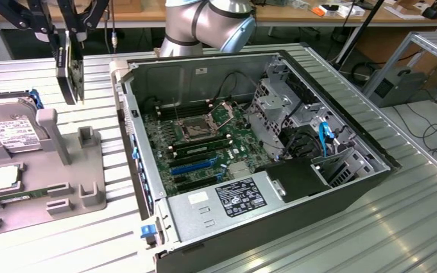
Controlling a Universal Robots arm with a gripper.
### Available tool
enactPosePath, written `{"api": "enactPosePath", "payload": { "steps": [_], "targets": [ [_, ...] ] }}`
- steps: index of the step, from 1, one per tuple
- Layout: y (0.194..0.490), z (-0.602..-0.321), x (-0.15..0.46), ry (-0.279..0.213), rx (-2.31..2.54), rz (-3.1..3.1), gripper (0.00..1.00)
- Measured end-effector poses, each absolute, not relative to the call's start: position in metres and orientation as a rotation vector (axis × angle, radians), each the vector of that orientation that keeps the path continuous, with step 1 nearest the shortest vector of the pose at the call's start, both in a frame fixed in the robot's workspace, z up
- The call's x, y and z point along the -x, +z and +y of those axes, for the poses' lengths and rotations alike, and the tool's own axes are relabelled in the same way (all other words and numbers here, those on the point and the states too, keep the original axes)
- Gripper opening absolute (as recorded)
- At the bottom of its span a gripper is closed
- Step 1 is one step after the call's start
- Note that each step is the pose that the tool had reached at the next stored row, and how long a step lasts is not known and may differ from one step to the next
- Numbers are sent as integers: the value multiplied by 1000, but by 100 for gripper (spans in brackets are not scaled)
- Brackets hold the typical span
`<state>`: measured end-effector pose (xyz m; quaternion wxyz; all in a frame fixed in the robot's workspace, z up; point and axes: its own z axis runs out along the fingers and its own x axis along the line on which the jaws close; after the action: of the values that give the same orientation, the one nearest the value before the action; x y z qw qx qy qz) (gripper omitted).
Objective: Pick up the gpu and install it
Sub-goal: 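Pick up the gpu and move the gpu toward the slot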
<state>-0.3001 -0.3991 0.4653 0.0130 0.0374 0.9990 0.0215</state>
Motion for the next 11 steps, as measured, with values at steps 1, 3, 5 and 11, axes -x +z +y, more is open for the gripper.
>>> {"api": "enactPosePath", "payload": {
  "steps": [1,3,5,11],
  "targets": [
    [465,-399,299,67,-116,3113,27],
    [465,-399,297,67,-116,3113,27],
    [465,-399,295,67,-116,3113,27],
    [465,-399,290,67,-116,3113,27]
  ]
}}
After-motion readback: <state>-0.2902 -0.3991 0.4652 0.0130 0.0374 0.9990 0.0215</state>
